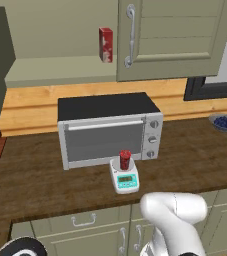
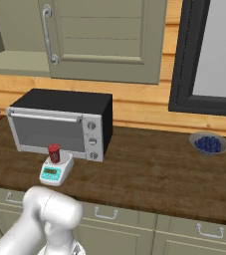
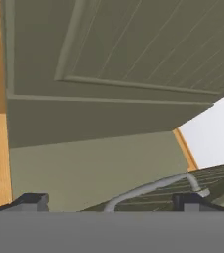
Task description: Pick the yogurt and place it on the digital scale for weighing, and close the cabinet.
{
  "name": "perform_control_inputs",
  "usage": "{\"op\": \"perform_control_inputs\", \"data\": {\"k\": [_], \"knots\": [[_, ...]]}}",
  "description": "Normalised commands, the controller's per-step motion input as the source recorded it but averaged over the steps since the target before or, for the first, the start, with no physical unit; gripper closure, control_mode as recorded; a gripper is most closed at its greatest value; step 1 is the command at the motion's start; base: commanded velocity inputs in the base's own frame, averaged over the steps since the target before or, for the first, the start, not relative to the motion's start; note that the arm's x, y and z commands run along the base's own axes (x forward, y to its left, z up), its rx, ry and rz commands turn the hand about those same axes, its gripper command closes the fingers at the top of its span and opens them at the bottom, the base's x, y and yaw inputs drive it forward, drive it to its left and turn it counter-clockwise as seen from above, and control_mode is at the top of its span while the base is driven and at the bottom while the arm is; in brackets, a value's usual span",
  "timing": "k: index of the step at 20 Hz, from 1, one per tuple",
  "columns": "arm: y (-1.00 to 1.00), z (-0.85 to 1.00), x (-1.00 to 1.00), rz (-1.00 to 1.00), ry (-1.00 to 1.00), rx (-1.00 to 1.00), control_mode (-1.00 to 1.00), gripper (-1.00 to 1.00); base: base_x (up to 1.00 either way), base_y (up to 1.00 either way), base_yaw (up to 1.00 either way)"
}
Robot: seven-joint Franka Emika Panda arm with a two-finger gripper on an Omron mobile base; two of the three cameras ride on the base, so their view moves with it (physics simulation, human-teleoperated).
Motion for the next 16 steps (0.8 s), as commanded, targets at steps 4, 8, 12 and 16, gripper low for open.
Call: {"op": "perform_control_inputs", "data": {"k": [4,8,12,16], "knots": [[0.49,0.00,0.38,-0.19,0.00,0.23,-1.00,-1.00,0.00,0.00,0.00],[0.11,0.00,0.31,-0.13,0.01,0.20,-1.00,-1.00,0.00,0.00,0.00],[-0.09,0.02,0.35,-0.01,0.11,0.09,-1.00,-1.00,0.00,0.00,0.00],[-0.24,0.23,0.33,0.00,0.25,0.07,-1.00,-1.00,0.00,0.00,0.00]]}}
